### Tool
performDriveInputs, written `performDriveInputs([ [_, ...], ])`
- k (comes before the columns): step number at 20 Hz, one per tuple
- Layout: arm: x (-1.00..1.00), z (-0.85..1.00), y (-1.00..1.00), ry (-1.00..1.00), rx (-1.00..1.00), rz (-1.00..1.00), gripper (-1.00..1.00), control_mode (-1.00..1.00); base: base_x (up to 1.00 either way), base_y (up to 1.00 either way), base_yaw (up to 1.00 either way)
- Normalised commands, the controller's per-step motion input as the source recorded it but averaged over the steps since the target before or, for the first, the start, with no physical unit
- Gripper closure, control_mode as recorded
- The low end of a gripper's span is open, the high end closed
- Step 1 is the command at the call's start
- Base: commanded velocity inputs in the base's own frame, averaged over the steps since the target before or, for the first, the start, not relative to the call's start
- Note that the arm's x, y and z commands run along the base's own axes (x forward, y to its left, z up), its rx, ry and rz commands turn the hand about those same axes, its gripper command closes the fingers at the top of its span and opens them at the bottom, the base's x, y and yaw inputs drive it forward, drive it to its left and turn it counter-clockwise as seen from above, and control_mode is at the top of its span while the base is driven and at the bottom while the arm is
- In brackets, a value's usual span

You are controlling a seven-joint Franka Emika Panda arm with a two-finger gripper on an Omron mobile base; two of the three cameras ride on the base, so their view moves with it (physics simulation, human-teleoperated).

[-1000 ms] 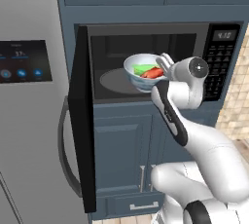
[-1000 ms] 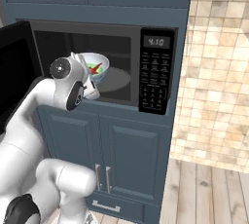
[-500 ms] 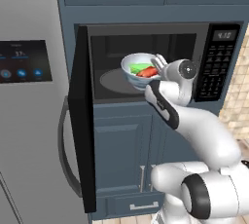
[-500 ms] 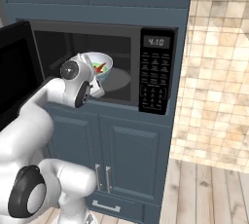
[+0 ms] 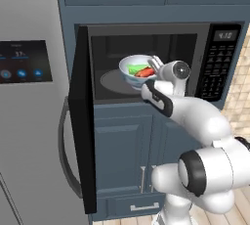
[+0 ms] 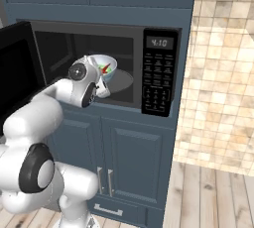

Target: Place the bowl containing the corn and fish in the microwave. Close the microwave door and press the start button to microwave the meal.

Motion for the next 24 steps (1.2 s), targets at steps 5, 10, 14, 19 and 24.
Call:
performDriveInputs([
  [5,0.37,-0.03,0.00,0.00,0.00,0.00,1.00,-1.00,0.00,0.00,0.00],
  [10,0.36,0.00,0.05,0.00,0.00,-0.01,-1.00,-1.00,0.00,0.00,0.00],
  [14,0.02,0.00,0.01,0.00,0.00,0.00,-1.00,-1.00,0.00,0.00,0.00],
  [19,-0.20,0.19,0.00,0.00,0.00,0.00,-1.00,-1.00,0.00,0.00,0.00],
  [24,-0.77,0.55,0.00,0.00,0.00,0.00,-1.00,-1.00,0.00,0.00,0.00],
])
